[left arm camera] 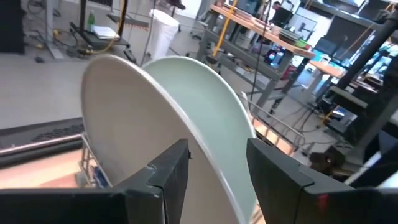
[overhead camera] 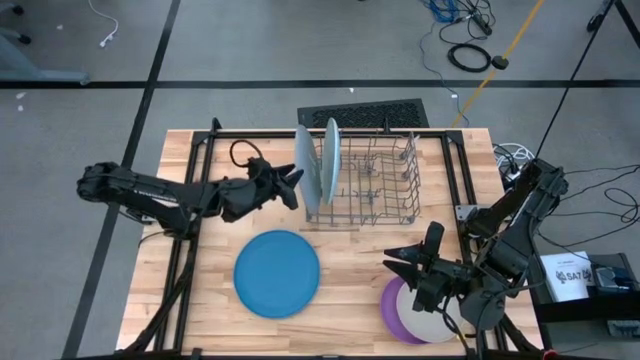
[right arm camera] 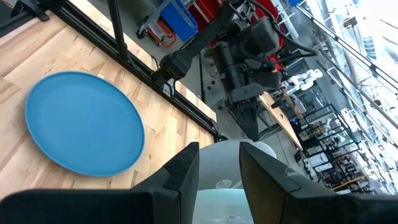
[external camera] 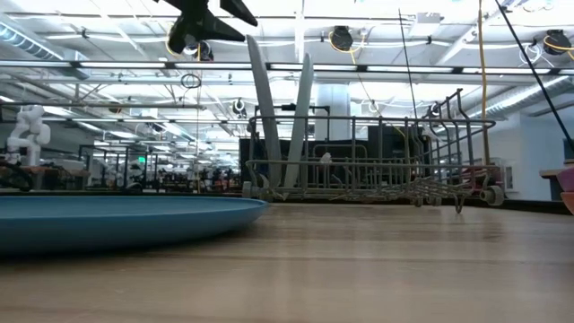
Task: Sort dishes
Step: Put the gray plate into the dish rack
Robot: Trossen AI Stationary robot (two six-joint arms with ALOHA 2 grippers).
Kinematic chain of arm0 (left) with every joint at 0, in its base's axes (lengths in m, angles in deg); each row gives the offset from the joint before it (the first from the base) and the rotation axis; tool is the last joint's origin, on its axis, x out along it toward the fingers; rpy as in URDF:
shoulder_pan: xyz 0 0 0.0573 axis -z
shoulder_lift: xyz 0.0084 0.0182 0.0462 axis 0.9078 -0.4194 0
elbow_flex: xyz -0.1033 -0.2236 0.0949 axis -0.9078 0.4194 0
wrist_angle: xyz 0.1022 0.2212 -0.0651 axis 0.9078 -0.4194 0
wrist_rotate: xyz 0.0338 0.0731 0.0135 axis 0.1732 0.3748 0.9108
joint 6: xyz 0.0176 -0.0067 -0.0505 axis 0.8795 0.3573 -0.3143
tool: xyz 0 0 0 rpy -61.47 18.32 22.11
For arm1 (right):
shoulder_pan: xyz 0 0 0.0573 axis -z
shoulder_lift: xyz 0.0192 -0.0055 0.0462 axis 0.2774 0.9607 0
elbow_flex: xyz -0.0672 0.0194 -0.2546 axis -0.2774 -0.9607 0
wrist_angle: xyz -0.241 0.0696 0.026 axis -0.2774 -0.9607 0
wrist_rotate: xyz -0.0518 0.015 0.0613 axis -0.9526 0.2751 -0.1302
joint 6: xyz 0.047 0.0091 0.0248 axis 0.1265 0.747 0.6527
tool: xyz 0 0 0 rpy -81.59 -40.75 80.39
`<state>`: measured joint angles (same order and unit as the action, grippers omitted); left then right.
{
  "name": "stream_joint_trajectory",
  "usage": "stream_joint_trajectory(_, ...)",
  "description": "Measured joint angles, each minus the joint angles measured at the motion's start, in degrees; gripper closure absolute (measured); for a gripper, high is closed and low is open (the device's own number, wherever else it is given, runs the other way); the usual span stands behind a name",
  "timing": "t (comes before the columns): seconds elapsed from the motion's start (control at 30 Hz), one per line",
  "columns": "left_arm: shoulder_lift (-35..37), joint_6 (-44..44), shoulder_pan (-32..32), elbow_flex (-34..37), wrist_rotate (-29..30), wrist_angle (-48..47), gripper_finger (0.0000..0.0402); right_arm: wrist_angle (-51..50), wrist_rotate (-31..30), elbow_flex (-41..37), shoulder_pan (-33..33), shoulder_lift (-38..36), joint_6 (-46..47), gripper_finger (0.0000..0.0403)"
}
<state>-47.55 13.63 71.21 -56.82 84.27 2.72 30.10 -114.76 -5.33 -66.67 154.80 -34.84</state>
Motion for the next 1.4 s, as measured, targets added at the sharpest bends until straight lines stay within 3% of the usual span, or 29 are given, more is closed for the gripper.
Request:
stream_joint_trajectory(0.2, 0.00, 3.75, -1.91, 0.00, -2.41, 2.22, 0.0237, -0.07, 0.05, 0.00, 0.00, 0.00, 0.00, 0.0293)
stream_joint_trajectory(0.6, -0.02, 0.38, -6.65, 0.00, -10.03, 2.41, 0.0243, -0.09, 0.24, 0.00, 0.00, 0.00, 0.00, 0.0293)
stream_joint_trajectory(1.1, -0.02, 0.42, -12.50, 0.00, -16.95, 2.74, 0.0378, -0.09, 0.22, 0.00, 0.00, 0.00, 0.02, 0.0293)
stream_joint_trajectory(1.4, -0.02, 2.30, -14.38, 0.00, -20.50, 6.51, 0.0398, -0.11, 0.21, 0.00, 0.01, 0.00, 0.01, 0.0293)
